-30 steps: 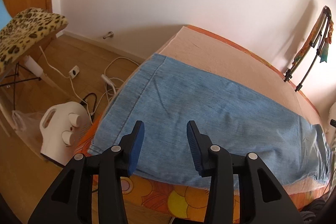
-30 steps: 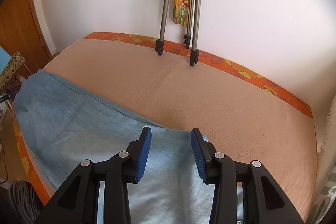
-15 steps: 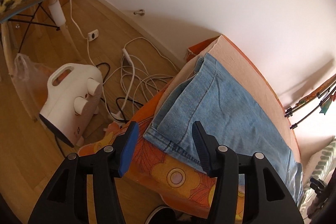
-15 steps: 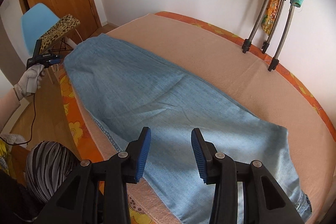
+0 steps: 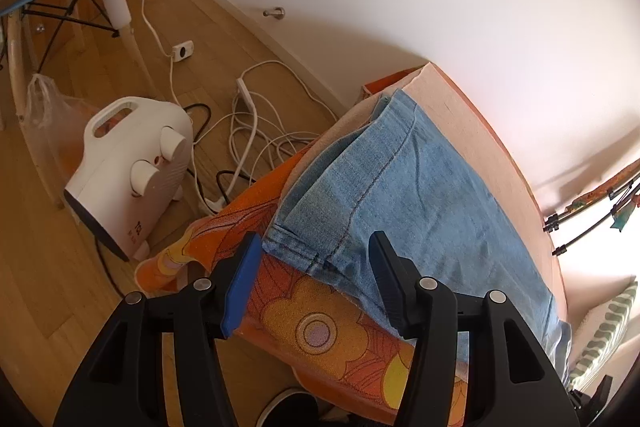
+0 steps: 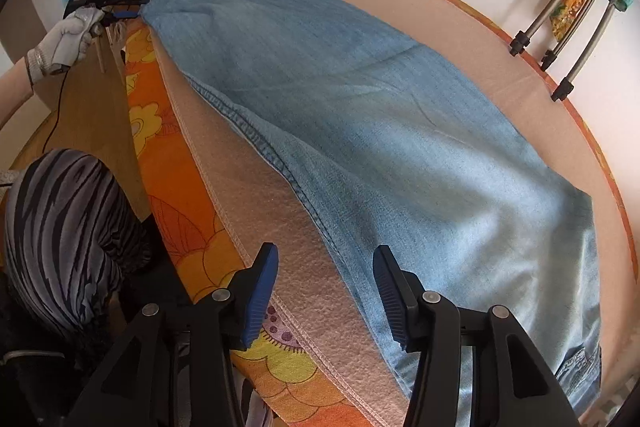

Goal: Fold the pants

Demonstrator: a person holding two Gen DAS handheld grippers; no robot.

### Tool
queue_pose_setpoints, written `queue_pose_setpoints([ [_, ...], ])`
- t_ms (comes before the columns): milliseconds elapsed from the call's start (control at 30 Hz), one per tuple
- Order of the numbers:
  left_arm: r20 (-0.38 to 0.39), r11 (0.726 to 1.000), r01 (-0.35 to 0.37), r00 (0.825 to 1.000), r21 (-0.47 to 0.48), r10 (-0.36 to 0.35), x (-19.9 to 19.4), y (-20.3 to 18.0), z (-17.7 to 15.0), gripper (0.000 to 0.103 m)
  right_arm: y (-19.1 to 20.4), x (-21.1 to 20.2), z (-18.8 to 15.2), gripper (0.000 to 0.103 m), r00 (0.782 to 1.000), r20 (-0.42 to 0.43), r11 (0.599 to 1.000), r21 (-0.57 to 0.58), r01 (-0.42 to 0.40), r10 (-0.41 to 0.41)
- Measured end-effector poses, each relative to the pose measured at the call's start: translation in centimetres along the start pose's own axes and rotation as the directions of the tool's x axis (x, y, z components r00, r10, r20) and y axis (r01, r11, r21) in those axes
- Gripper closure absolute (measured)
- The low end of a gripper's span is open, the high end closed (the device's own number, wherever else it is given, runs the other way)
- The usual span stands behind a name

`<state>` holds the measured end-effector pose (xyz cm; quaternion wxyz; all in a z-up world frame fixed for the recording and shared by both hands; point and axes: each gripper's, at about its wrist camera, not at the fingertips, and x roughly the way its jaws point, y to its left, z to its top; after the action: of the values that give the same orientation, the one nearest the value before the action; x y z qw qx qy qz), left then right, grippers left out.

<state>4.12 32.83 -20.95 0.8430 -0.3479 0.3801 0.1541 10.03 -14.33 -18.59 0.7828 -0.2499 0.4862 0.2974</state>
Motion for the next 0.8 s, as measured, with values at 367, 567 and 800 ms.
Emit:
queue_pose_setpoints([
  [367,0.040,1.000,0.007,0.999,0.016,-0.007,-1.3,0.2,0.8,0.048,-0.2,-3.3,4.2,0.056,0.993,0.091,0.997,-0.023,-0.074,0.076],
  [567,0.048,0.996,0.004,0.999,0.089,-0.009,-1.4,-0.4,0.6,0.048,-0.8,-5.2,13.2,0.056,0.977,0.183,0.993,-0.060,-0.100,0.110],
  [800,0.070,0.993,0.061,0.995,0.098,-0.068,-1.5,0.1,0.2,0.048,0.9,-2.5,25.8,0.056,0.955,0.223,0.979,-0.106,-0.174,0.194],
])
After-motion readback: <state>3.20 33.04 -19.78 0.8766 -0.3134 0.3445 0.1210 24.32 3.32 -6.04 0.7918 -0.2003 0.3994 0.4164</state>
